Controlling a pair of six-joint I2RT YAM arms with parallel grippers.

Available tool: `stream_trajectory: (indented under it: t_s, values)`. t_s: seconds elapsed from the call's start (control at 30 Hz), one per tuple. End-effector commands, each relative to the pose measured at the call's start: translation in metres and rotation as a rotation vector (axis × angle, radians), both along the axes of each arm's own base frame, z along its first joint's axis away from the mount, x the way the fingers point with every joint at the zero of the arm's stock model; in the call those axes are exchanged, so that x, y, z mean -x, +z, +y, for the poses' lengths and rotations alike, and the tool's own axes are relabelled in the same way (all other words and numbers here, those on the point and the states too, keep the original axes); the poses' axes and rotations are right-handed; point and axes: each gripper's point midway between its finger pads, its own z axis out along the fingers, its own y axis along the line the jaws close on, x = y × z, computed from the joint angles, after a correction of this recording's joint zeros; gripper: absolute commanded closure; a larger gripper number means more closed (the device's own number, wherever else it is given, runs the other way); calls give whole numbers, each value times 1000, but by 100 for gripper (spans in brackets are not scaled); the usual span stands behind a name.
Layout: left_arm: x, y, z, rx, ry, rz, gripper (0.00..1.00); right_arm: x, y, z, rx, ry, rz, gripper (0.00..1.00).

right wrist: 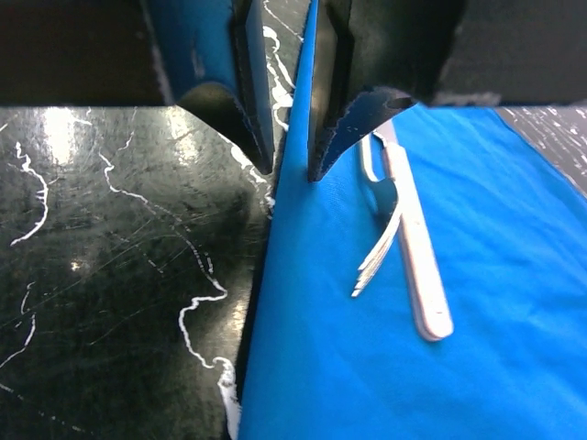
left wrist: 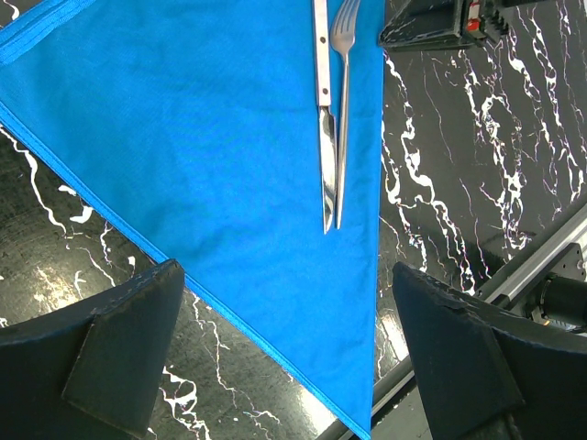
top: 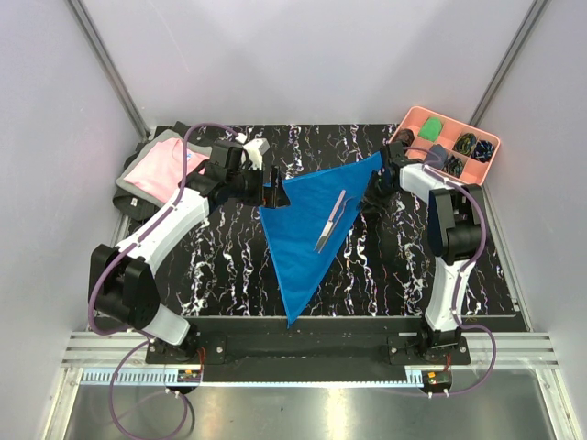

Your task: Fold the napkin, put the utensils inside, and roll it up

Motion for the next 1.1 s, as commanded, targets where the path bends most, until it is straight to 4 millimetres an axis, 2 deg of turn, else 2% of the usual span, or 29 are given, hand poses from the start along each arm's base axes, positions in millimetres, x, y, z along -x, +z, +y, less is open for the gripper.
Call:
stream_trajectory:
  t_s: [0.0,0.13,0.17,0.23,0.27,0.3,0.33,0.37,0.4,0.43,0.47,0.5,0.53,0.57,0.6,0.63,0.67,0.73,0.83,0.87,1.0,1.07]
  values:
    - [-4,12,-1,12,-3,-46,1,0,-6,4,-8,18,-7,71]
    - [-6,13,1,6,4,-55,1,11,-5,8,2,65,-17,71]
    - [-6,14,1,3,5,-58,1,13,9,18,11,104,-63,71]
    - [-8,17,4,-6,13,-77,1,27,17,27,35,180,-96,68]
    - [-9,16,7,-16,22,-77,1,32,36,36,31,217,-152,66]
    - [-10,20,11,-24,34,-91,1,46,44,60,31,308,-185,64]
    - [-16,21,21,-36,70,-100,1,61,47,71,29,363,-199,62]
    - [-19,25,29,-35,94,-107,1,72,64,86,16,419,-250,60]
    - [-22,27,36,-28,121,-106,1,100,63,113,16,530,-257,56]
    - [-29,32,51,-13,161,-107,1,115,66,125,9,582,-268,54]
    - [-32,37,58,0,179,-116,1,131,75,140,-11,641,-295,52]
    - [-34,41,64,10,195,-118,1,146,74,149,-15,694,-298,49]
    - [-38,44,75,17,224,-122,1,176,71,168,-29,784,-286,45]
    - [-39,48,80,23,236,-132,1,188,76,177,-46,825,-308,43]
    - [-39,50,83,26,243,-136,1,203,70,182,-47,875,-311,41]
    - [-40,52,88,28,252,-139,1,231,73,198,-67,966,-333,38]
    - [-40,52,89,27,253,-140,1,238,73,206,-73,998,-367,36]
    - [-41,52,91,28,256,-139,1,267,63,213,-55,1104,-391,31]
    - [-41,53,91,34,255,-134,1,283,51,212,-1,1172,-413,29]
    - [-41,55,91,36,255,-137,1,296,47,215,11,1209,-417,28]
    - [-39,60,92,42,258,-150,1,320,34,212,95,1283,-440,27]
    - [-39,62,93,40,262,-155,1,322,34,212,143,1282,-475,27]
